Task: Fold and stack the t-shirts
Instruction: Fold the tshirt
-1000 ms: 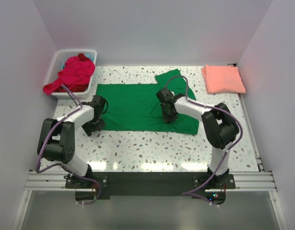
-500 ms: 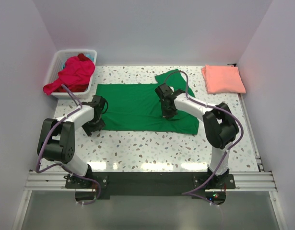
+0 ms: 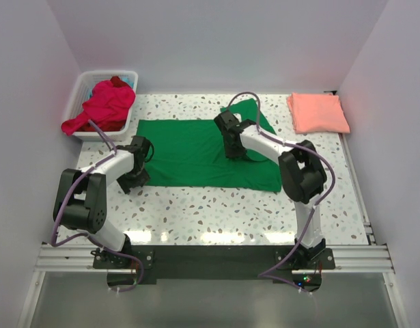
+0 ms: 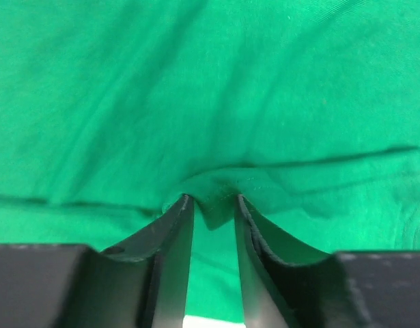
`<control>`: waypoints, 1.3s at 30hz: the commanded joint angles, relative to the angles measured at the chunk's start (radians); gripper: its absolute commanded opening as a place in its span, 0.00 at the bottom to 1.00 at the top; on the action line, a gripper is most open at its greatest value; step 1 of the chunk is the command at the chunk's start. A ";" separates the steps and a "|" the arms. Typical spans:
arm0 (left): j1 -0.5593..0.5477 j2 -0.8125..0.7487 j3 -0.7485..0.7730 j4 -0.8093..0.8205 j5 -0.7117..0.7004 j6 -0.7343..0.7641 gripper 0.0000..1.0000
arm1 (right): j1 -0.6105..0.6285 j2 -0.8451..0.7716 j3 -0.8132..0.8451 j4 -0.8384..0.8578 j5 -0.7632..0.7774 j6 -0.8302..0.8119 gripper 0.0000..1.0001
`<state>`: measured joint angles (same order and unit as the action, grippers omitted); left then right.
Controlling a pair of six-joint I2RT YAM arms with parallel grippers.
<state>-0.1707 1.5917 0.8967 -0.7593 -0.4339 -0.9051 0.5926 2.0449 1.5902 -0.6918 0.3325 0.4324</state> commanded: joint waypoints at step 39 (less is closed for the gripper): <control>-0.064 0.094 0.105 0.172 0.093 0.207 0.63 | -0.053 -0.341 -0.398 -0.017 0.016 0.175 0.36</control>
<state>-0.2317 1.6733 1.0004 -0.5880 -0.3336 -0.6914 0.5411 1.7683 1.2198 -0.6937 0.3485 0.5705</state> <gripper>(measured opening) 0.622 0.360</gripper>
